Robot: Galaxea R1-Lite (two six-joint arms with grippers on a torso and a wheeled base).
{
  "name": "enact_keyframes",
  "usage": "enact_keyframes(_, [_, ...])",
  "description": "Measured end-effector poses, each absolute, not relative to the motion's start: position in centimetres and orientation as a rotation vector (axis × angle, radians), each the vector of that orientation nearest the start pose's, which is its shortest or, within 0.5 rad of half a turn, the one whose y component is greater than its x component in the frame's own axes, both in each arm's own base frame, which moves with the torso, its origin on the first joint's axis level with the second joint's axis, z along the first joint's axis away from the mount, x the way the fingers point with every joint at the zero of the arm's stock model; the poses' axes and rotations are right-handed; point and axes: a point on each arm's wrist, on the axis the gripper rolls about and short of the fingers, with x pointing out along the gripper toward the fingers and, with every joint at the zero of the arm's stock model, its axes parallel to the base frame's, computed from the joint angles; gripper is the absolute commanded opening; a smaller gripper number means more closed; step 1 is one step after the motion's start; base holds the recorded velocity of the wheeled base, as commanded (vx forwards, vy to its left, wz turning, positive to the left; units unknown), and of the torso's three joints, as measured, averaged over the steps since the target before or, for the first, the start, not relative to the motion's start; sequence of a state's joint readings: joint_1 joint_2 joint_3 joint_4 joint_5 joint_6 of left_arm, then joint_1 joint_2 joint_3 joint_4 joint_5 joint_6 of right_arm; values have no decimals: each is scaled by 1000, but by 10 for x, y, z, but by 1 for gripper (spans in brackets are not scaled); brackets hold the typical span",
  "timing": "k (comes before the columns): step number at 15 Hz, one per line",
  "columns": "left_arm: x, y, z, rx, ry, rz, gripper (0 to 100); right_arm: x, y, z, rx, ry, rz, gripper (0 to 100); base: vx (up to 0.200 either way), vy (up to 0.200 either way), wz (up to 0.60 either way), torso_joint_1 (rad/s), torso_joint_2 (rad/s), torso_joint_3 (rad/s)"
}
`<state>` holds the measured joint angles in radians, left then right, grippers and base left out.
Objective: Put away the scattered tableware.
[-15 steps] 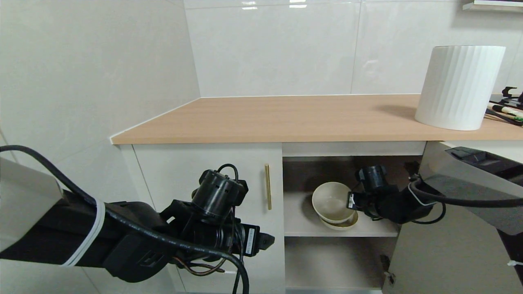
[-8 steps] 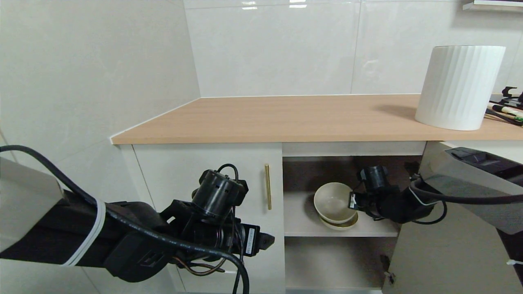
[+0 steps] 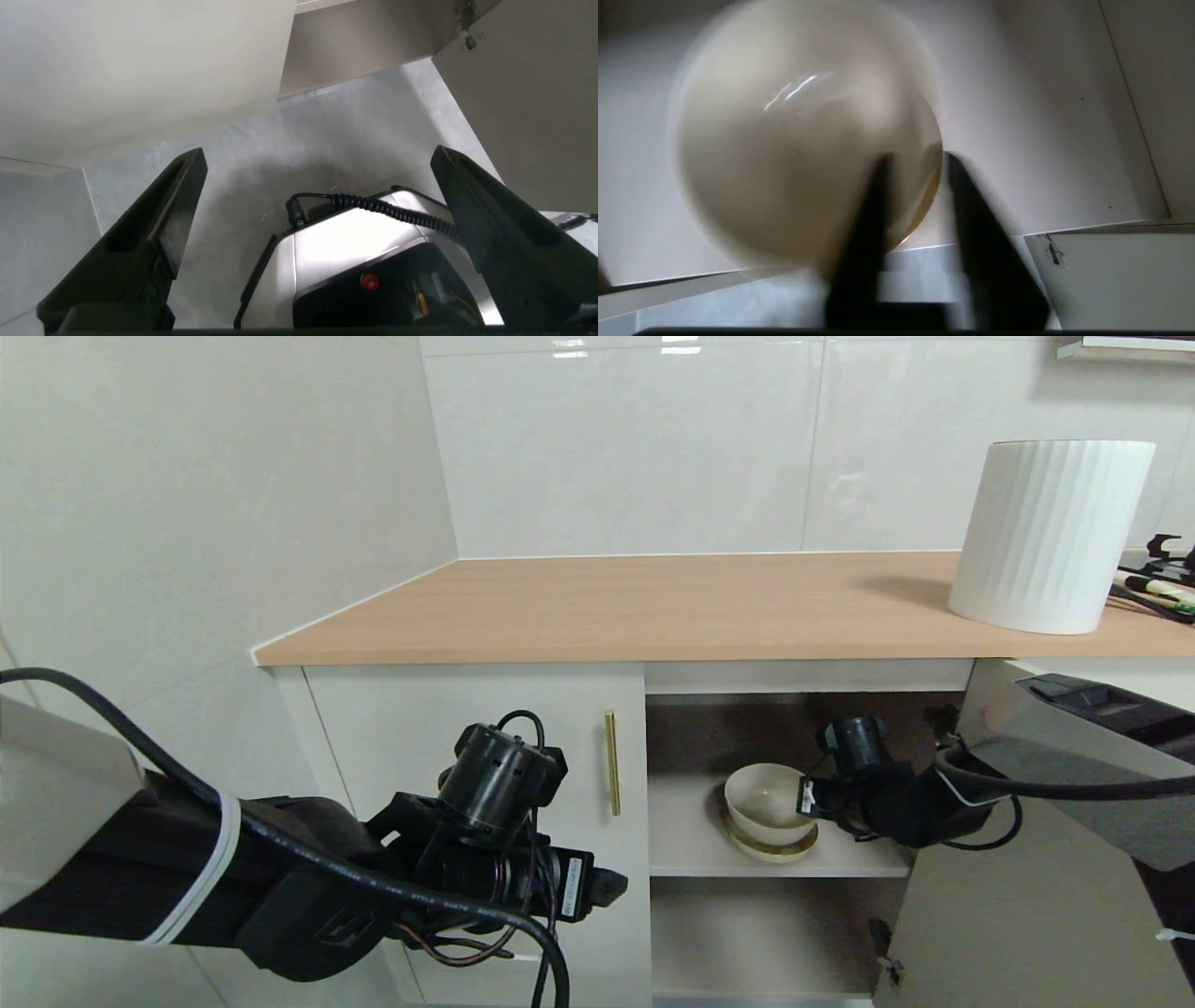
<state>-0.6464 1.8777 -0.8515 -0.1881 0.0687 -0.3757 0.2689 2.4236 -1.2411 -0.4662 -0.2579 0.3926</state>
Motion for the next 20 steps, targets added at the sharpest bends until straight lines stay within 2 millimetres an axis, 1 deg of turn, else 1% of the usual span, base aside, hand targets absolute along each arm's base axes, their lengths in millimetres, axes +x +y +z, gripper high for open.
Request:
enact_keyframes(5, [252,-188,100,-44,874,-370,100,423,111,-1,190,681,-124,100,0,0,0,0,0,0])
enact_keyframes(7, [253,-186,103,-40,848,-339,100,420,112,5,191,676,-119,100,0,0,0,0,0,0])
enact_keyframes(9, [256,-177,116,-56,792,-311,100,412,111,17,189,684,-113,100,0,0,0,0,0,0])
enact_keyframes(11, [254,-162,140,-93,712,-291,100,396,114,39,182,703,-95,100,0,0,0,0,0,0])
enact_keyframes(12, [249,-153,152,-112,674,-286,100,385,118,52,177,707,-79,100,0,0,0,0,0,0])
enact_keyframes(13, [241,-145,165,-130,634,-287,100,369,125,65,169,712,-50,100,0,0,0,0,0,0])
enact_keyframes(15, [219,-128,189,-164,554,-303,100,331,136,89,147,719,13,100,0,0,0,0,0,0])
enact_keyframes(16, [207,-120,198,-179,521,-312,100,313,138,102,139,717,39,100,0,0,0,0,0,0])
enact_keyframes(18, [186,-107,206,-198,481,-324,100,277,138,125,121,725,84,100,0,0,0,0,0,0])
enact_keyframes(20, [166,-95,205,-209,460,-329,100,241,133,146,101,755,133,100,0,0,0,0,0,0])
